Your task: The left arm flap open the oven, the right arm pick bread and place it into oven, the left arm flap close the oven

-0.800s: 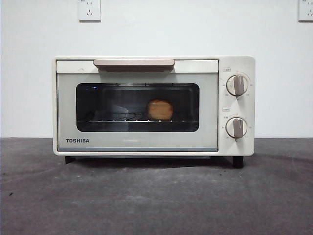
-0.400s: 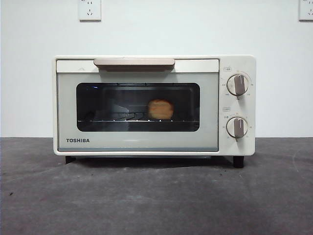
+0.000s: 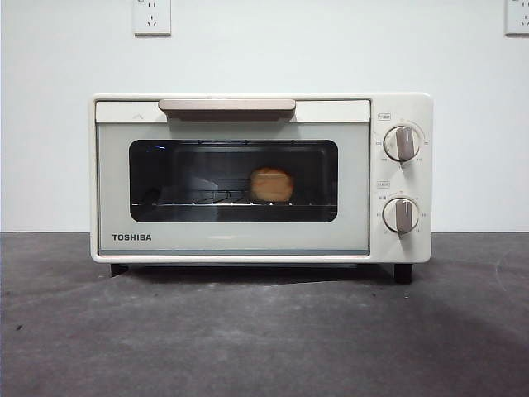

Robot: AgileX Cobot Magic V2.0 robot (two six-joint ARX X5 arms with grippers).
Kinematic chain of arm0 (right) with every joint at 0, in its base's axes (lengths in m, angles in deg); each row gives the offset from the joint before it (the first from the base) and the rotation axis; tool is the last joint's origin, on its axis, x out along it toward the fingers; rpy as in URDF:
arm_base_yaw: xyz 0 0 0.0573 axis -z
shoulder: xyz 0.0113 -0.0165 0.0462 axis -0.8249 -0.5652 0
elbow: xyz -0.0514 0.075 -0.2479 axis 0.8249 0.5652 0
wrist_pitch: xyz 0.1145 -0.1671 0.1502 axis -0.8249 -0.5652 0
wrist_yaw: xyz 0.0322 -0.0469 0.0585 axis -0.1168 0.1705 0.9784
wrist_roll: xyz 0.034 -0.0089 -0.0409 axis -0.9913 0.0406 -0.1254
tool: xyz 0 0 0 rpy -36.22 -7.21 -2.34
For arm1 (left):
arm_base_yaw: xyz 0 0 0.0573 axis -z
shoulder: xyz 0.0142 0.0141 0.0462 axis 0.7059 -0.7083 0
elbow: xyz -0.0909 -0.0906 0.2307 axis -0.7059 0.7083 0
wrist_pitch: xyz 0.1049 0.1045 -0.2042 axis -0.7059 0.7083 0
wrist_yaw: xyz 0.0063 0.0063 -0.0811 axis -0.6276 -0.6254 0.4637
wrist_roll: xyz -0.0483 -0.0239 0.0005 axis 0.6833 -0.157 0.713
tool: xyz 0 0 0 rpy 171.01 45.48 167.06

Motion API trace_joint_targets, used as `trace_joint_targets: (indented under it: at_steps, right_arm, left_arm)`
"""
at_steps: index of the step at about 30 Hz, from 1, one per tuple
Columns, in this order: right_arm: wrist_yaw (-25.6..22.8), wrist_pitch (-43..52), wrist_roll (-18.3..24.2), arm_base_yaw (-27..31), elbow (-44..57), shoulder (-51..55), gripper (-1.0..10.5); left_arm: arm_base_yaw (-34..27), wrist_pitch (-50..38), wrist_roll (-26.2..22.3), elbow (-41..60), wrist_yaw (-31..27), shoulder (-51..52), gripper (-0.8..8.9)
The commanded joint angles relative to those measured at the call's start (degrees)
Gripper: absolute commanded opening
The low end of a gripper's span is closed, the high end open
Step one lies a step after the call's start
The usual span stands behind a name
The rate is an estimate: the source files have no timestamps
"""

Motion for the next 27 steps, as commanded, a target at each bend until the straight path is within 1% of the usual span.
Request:
trace_joint_targets:
  at_steps: [1, 3, 10, 13, 21, 23, 27]
  right_arm:
    - [-1.6, 0.7, 0.5, 0.1, 2.4, 1.9, 0.1]
    - [-2.4, 0.7, 0.5, 0.1, 4.1, 3.0, 0.1]
    - [-2.5, 0.6, 0.2, 0.1, 9.2, 6.5, 0.1]
    - [-2.5, 0.5, -1.2, 0.1, 10.9, 7.1, 0.1]
    - [-2.5, -7.5, -1.7, 0.0, 11.2, 7.1, 0.1]
    - [-2.3, -7.2, -2.4, 0.0, 11.2, 7.1, 0.1]
    - [-2.1, -6.2, -2.4, 0.0, 11.2, 7.1, 0.1]
  left_arm:
    - [-0.1, 0.3, 0.1, 1.2, 0.0, 0.1, 0.19]
    - [-0.1, 0.3, 0.1, 1.2, 0.0, 0.1, 0.19]
    - [-0.1, 0.3, 0.1, 1.2, 0.0, 0.1, 0.19]
    - [-0.1, 0.3, 0.1, 1.2, 0.0, 0.1, 0.19]
    - [-0.1, 0.3, 0.1, 1.2, 0.0, 0.1, 0.19]
    - [-0.1, 0.3, 0.1, 1.2, 0.0, 0.1, 0.19]
    - [-0.1, 0.3, 0.1, 1.2, 0.0, 0.1, 0.19]
